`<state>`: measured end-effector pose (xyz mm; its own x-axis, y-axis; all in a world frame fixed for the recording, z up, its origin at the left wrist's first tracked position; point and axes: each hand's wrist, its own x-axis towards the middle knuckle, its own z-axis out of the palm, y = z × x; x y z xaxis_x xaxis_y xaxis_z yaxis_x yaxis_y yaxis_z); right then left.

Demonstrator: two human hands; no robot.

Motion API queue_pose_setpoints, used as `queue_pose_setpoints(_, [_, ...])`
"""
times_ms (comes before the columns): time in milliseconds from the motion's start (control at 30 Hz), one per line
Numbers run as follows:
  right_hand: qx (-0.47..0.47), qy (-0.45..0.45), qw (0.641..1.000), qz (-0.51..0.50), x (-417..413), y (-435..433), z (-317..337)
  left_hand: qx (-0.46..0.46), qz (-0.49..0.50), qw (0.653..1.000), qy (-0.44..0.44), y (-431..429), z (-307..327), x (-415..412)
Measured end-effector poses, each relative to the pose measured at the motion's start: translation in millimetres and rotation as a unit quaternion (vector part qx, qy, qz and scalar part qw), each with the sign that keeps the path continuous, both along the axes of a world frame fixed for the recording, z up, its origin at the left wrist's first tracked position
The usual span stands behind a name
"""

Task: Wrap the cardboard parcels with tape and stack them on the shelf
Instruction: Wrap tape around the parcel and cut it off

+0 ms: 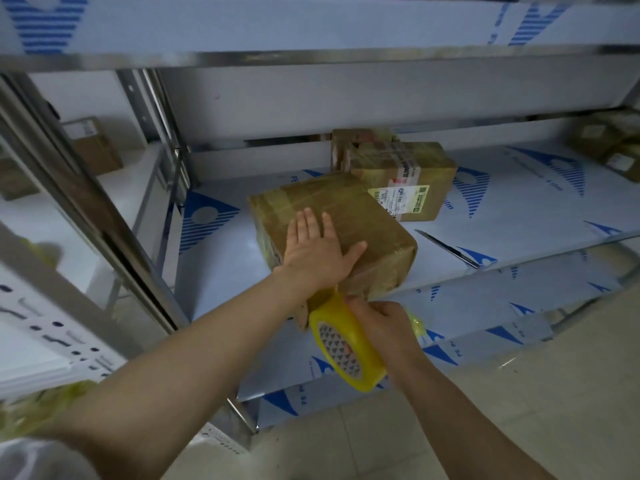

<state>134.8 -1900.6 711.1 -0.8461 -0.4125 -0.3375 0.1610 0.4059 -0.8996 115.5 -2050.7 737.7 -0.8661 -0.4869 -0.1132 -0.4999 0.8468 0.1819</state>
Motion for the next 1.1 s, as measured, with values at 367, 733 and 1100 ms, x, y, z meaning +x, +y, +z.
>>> queue_pose_setpoints(367, [0.005, -0.007, 1.0, -0.021, 7.3, -4.6, 8.3, 0.413, 0.249, 0.811, 0.33, -124.9, -11.5, 2.4])
queue_pose_setpoints(733, [-0.04, -0.042, 0.995, 0.085, -7.4, 37.1, 113.7, 0.56, 0.308, 0.705, 0.307, -94.7, 3.0, 31.1])
queue_pose_setpoints(1100, [-0.203, -0.019, 0.953, 0.223, -30.2, -61.1, 216.6, 0.581, 0.35, 0.618, 0.397, -70.4, 32.1, 56.2])
